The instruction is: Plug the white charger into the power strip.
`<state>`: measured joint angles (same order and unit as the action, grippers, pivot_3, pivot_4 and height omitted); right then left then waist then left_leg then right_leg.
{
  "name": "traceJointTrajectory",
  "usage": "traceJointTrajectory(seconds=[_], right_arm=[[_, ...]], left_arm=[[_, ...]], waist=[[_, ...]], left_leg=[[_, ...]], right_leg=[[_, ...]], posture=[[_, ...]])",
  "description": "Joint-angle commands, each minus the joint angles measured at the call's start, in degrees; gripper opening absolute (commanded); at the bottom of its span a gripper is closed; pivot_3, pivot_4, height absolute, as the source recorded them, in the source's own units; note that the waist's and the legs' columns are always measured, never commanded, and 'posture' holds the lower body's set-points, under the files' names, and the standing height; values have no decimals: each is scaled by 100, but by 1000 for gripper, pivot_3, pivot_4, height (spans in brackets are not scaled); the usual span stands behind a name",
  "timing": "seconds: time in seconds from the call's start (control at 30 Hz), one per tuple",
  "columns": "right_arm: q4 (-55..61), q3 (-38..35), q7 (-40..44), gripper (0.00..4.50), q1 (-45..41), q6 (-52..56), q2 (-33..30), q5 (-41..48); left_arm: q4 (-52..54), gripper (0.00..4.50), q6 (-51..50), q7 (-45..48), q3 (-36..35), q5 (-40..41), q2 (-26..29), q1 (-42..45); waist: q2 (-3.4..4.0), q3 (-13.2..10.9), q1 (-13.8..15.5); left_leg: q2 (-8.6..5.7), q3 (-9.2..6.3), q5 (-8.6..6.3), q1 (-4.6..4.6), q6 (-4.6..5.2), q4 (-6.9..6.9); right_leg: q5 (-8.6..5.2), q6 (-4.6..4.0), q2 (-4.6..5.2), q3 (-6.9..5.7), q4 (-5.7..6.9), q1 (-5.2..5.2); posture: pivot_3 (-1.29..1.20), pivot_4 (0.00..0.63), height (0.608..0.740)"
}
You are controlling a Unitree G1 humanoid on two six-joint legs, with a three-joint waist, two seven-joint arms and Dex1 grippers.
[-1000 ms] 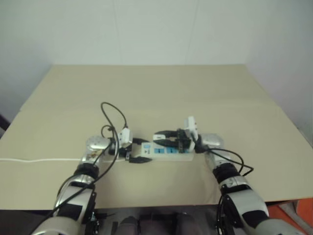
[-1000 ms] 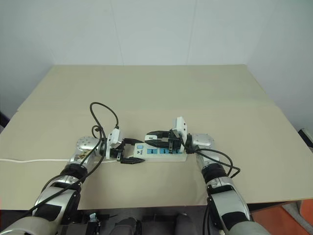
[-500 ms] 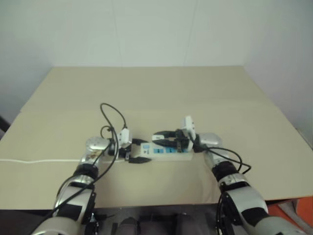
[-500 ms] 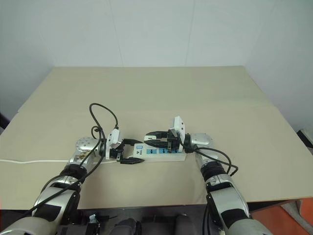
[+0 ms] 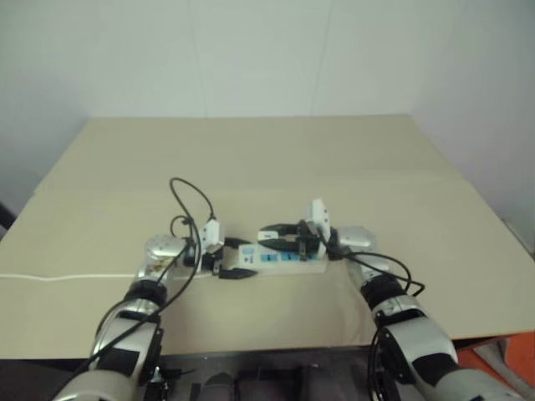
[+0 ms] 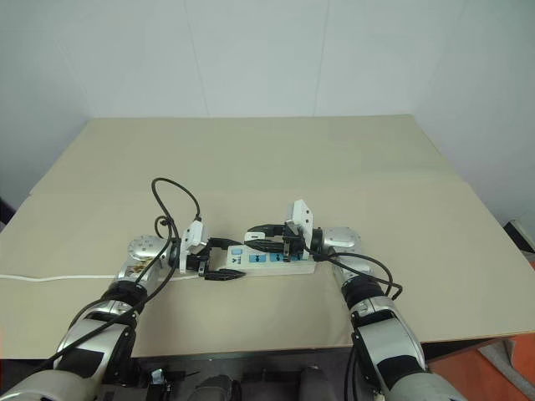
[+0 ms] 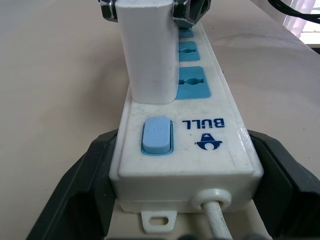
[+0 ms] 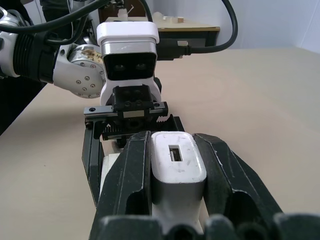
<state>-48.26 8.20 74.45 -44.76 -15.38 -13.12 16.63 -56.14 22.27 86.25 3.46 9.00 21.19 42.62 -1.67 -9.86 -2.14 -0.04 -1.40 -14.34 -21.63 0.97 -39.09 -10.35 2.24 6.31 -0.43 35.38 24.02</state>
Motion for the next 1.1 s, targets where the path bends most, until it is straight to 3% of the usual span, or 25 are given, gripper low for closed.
traceJointTrajectory(seconds=[0.03,0.23,0.53,0.73,1.0,1.03,1.1], right_arm=[[-628,66,-205,2405,255,406,-196,-456],[-589,-15,-250,4472,337,-37,-169,-550],[-421,-226,234,4472,297,160,-215,-284],[875,-379,712,4472,506,259,-552,32],[2063,-598,409,4472,616,339,-1105,65],[2151,-604,388,4500,642,365,-1153,76],[2350,-628,347,4500,735,441,-1249,133]], left_arm=[[315,3308,127,215,-70,182,-34,112],[300,3308,145,196,-76,176,-40,127],[255,3308,171,185,-69,158,-62,147],[269,3308,209,201,-65,161,-106,132],[326,3308,21,317,-3,154,-203,137],[333,4030,-21,382,2,171,-212,146],[374,4493,5,377,-59,233,-254,140]], waist=[[-3,2,14],[-11,9,15],[-11,9,31],[-10,8,67],[-2,0,118],[-2,0,119],[-2,0,125]], left_leg=[[0,-1,0,-2,0,0],[0,0,0,-5,0,2],[0,0,0,-9,0,4],[0,-2,-1,-35,1,8],[0,-1,-1,-60,1,11],[0,-1,-1,-61,1,11],[0,-1,-1,-62,2,12]], right_leg=[[0,0,0,-1,-1,1],[0,0,0,0,-8,1],[0,0,0,-1,-13,2],[-1,0,0,-8,-21,17],[-1,1,0,-13,-23,34],[-1,1,0,-13,-26,34],[-1,1,0,-14,-27,32]], posture=[[0,150,740],[0,150,740],[0,150,740],[0,150,740],[0,150,740],[0,150,740],[0,150,740]])
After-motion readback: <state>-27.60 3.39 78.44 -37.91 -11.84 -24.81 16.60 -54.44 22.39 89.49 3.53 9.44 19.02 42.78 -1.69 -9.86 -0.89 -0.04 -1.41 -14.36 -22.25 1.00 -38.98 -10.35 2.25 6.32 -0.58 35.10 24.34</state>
